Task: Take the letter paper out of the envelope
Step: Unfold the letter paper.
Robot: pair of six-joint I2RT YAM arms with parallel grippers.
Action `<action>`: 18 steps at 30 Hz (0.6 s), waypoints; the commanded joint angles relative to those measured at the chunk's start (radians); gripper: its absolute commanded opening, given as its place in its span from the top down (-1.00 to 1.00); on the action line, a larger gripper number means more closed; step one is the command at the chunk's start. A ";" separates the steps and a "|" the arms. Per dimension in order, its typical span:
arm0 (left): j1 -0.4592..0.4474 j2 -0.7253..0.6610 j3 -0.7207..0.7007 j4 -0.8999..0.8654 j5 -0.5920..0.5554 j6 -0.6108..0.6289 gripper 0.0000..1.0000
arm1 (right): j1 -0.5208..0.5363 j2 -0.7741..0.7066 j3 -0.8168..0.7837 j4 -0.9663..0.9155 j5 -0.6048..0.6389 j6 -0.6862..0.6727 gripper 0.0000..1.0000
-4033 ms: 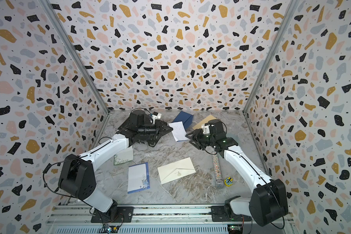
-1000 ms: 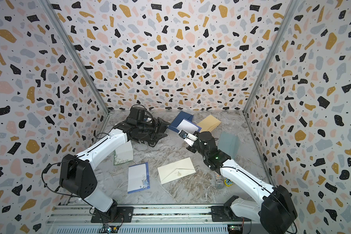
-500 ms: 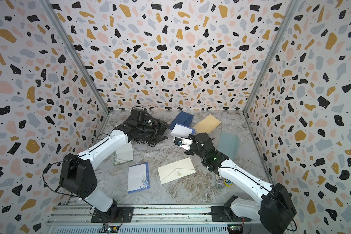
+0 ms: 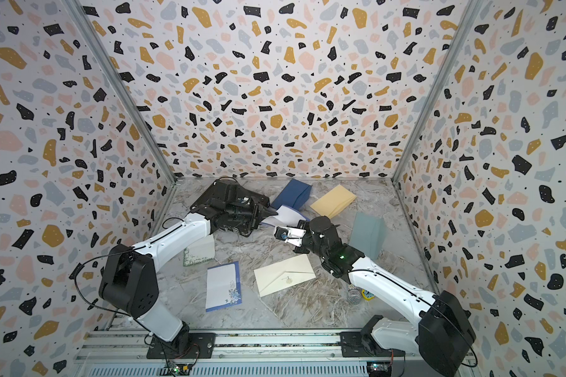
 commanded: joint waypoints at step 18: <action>0.073 -0.029 0.049 0.031 -0.023 0.315 1.00 | 0.001 -0.197 0.005 -0.102 0.160 0.645 -0.07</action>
